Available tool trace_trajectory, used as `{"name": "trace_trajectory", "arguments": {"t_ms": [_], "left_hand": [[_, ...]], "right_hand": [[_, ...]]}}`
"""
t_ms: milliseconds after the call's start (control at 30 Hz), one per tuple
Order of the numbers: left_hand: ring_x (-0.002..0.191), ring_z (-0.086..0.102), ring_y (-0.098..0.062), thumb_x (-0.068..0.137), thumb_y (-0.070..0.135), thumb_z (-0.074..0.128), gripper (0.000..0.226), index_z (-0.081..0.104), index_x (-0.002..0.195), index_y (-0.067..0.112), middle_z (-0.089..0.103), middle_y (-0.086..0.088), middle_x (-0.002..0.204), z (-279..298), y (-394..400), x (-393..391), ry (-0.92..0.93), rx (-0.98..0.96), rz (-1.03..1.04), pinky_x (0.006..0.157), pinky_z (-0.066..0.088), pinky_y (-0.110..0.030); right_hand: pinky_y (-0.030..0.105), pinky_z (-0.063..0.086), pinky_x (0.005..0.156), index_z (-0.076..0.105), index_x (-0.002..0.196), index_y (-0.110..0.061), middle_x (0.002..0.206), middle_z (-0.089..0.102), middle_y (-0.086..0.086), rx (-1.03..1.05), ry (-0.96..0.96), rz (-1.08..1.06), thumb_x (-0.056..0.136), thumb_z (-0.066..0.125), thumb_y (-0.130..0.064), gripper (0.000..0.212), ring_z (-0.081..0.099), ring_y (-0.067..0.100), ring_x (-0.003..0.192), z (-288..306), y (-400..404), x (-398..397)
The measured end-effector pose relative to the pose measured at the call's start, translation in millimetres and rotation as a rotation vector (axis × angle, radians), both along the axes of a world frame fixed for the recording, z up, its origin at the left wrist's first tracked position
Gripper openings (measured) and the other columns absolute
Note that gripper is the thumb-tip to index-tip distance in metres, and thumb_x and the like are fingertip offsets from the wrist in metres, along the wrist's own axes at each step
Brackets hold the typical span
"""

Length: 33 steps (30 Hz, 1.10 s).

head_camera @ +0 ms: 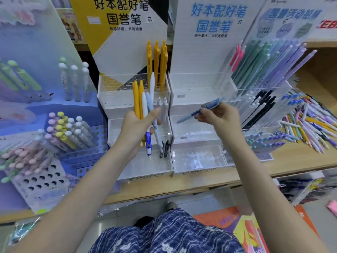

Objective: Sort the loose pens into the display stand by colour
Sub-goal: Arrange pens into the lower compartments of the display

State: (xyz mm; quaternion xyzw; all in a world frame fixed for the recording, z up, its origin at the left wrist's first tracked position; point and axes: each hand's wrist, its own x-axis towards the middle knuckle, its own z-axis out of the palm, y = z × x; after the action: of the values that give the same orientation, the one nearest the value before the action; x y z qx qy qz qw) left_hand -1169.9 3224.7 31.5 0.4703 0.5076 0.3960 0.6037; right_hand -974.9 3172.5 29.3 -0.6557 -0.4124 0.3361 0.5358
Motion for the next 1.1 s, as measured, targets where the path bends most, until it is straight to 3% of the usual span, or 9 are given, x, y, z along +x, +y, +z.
{"name": "trace_trajectory", "arguments": {"t_ms": [167,333,433,500,667,833,933,1000,1100], "left_hand": [[0.050,0.057,-0.001,0.088,0.019,0.061,0.013,0.059,0.084,0.006,0.061,-0.004,0.070,-1.5,-0.9,-5.2,-0.042,-0.036,0.014,0.045,0.042,-0.013],[0.056,0.060,-0.005,0.088,0.012,0.059,0.005,0.059,0.085,0.008,0.065,0.004,0.061,-5.7,-6.4,-17.6,-0.037,-0.014,-0.039,0.043,0.041,-0.015],[0.053,0.057,-0.004,0.089,0.011,0.056,0.009,0.058,0.080,0.009,0.064,0.005,0.058,-14.7,-13.8,-25.2,0.005,0.011,-0.106,0.044,0.042,-0.016],[0.053,0.057,-0.004,0.090,0.012,0.056,0.009,0.056,0.081,0.010,0.064,0.006,0.059,-20.7,-17.3,-28.9,0.037,0.019,-0.130,0.046,0.044,-0.018],[0.053,0.058,-0.002,0.091,0.012,0.055,0.007,0.056,0.084,0.012,0.065,0.007,0.058,-27.4,-19.1,-34.6,0.088,0.045,-0.141,0.047,0.046,-0.017],[0.053,0.059,-0.001,0.091,0.013,0.055,0.007,0.055,0.084,0.013,0.065,0.008,0.057,-30.2,-22.3,-40.4,0.095,0.035,-0.140,0.050,0.049,-0.017],[0.053,0.059,-0.002,0.091,0.013,0.056,0.008,0.055,0.083,0.015,0.065,0.008,0.057,-31.1,-24.0,-44.4,0.108,0.036,-0.143,0.049,0.048,-0.018],[0.054,0.059,-0.001,0.090,0.014,0.056,0.008,0.055,0.083,0.015,0.065,0.008,0.057,-31.6,-24.5,-47.7,0.109,0.033,-0.145,0.047,0.047,-0.017],[0.053,0.060,-0.001,0.090,0.013,0.056,0.008,0.055,0.082,0.013,0.065,0.008,0.056,-31.5,-25.1,-51.1,0.109,0.028,-0.136,0.047,0.048,-0.017]], "right_hand": [[0.043,0.056,0.082,0.060,0.086,-0.004,0.076,0.068,0.005,-0.012,0.004,-0.033,0.091,0.055,-0.002,0.008,0.070,0.022,0.075,-16.9,14.7,-7.5],[0.027,0.057,0.063,0.062,0.087,-0.002,0.071,0.066,0.005,-0.016,-0.198,0.130,0.091,0.056,-0.004,0.007,0.067,0.009,0.061,-11.9,-4.6,-9.9],[0.030,0.057,0.064,0.062,0.083,-0.007,0.069,0.067,0.000,-0.099,-0.382,0.162,0.089,0.060,-0.009,0.006,0.067,0.006,0.062,-32.3,-28.9,-14.3],[0.038,0.057,0.066,0.064,0.084,-0.006,0.068,0.067,0.000,-0.103,-0.483,0.108,0.087,0.063,-0.012,0.007,0.068,0.011,0.065,-54.0,-40.6,-21.0],[0.047,0.055,0.066,0.064,0.086,-0.005,0.073,0.069,0.007,-0.077,-0.485,0.053,0.089,0.061,-0.011,0.008,0.069,0.021,0.071,-91.1,-47.5,-38.4],[0.039,0.051,0.063,0.066,0.084,-0.005,0.072,0.068,0.008,-0.135,-0.646,0.063,0.090,0.059,-0.012,0.012,0.064,0.024,0.066,-105.3,-43.7,-52.7],[0.034,0.041,0.054,0.064,0.082,0.000,0.068,0.064,0.013,-0.205,-0.731,0.034,0.092,0.054,-0.015,0.021,0.057,0.029,0.061,-110.5,-37.4,-65.3],[0.030,0.032,0.052,0.061,0.078,0.003,0.064,0.060,0.016,-0.241,-0.746,0.018,0.094,0.051,-0.016,0.027,0.053,0.030,0.058,-112.2,-33.6,-70.2],[0.030,0.029,0.054,0.057,0.079,0.003,0.068,0.059,0.018,-0.308,-0.748,0.020,0.097,0.048,-0.019,0.029,0.052,0.031,0.061,-107.8,-31.1,-73.4]]}}
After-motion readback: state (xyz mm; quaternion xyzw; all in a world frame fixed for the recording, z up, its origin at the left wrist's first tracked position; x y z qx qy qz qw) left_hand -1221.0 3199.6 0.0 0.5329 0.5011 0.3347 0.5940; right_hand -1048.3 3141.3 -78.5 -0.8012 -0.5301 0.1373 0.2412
